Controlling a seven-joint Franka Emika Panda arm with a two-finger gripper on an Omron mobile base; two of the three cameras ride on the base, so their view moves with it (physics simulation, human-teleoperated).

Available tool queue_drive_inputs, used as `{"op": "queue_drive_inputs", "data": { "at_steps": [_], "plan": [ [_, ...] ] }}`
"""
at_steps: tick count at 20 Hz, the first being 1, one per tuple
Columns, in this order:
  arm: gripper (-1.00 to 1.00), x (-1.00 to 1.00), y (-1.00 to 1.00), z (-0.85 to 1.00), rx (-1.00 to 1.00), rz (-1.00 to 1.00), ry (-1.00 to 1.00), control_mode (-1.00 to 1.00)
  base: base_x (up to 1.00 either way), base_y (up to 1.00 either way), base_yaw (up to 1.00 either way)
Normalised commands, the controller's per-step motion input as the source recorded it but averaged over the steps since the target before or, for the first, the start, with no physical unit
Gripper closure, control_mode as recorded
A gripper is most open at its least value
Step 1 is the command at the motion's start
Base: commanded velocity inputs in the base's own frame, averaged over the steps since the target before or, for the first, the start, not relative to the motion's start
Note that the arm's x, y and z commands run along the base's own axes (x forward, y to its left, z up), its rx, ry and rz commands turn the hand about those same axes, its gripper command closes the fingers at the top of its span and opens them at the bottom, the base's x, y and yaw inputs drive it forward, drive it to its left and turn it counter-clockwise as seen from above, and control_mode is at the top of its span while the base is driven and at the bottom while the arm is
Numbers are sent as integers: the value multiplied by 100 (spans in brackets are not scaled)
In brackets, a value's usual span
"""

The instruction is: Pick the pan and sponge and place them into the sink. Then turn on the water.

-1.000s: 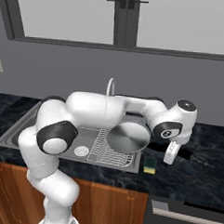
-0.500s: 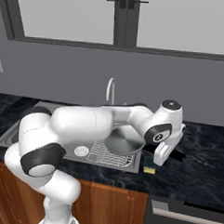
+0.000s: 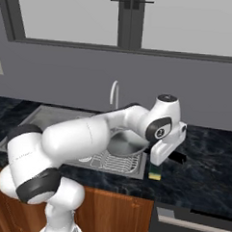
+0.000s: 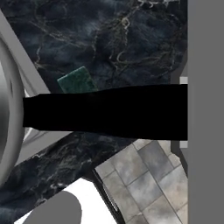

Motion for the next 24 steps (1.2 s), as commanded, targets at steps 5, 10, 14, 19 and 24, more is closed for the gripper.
{"op": "queue_drive_inputs", "data": {
  "at_steps": [5,10,14,19,24],
  "plan": [
    [100,-23,15,16,3,-9,4,-100,0,0,0],
    [100,-26,25,5,5,-8,2,-100,0,0,0],
    [100,-25,32,0,3,-9,0,-100,0,0,0],
    [100,-12,32,1,0,-8,-1,-100,0,0,0],
    [100,-2,33,0,-1,-6,0,-100,0,0,0]
  ]
}}
